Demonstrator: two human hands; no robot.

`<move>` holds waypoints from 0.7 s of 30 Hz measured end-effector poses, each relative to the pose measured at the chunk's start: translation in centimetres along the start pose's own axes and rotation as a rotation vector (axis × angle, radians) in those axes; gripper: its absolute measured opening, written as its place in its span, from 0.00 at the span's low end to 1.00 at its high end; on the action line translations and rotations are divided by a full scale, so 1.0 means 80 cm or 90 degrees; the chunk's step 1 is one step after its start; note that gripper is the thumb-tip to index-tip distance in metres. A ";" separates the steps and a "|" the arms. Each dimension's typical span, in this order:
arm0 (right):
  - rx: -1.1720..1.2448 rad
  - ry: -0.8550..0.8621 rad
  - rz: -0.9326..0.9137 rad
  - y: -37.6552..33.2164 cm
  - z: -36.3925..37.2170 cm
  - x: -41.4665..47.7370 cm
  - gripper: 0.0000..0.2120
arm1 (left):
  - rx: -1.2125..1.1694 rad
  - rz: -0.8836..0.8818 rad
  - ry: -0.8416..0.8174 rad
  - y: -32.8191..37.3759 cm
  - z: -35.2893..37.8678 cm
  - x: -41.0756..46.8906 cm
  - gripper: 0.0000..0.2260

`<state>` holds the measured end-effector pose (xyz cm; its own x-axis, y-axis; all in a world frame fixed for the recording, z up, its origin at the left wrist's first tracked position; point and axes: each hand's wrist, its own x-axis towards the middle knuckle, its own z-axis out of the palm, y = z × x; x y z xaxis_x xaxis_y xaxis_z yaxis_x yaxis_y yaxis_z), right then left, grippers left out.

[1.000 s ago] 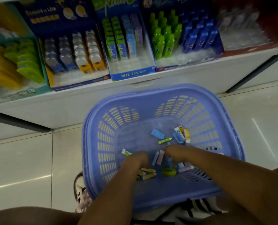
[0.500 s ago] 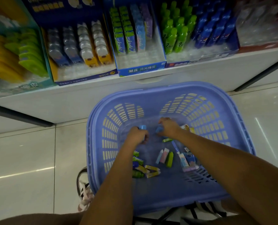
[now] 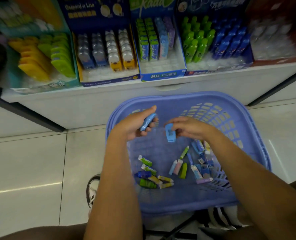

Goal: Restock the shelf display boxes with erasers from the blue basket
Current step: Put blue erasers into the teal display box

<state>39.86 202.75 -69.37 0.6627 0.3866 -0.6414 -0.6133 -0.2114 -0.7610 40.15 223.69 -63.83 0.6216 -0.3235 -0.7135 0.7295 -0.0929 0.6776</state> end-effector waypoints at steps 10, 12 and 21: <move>-0.108 0.039 -0.373 -0.183 0.105 -0.055 0.08 | -0.134 0.381 0.207 0.057 -0.082 -0.137 0.12; -0.137 0.090 -0.425 -0.210 0.133 -0.050 0.09 | -0.113 0.406 0.239 0.057 -0.098 -0.155 0.09; -0.257 -0.069 -0.426 -0.299 0.246 -0.014 0.11 | -0.221 0.478 0.304 0.043 -0.149 -0.178 0.11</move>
<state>45.35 225.06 -48.54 0.7774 0.6279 -0.0366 0.1186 -0.2034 -0.9719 37.17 239.18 -53.44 0.9568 0.2404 -0.1633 0.0891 0.2922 0.9522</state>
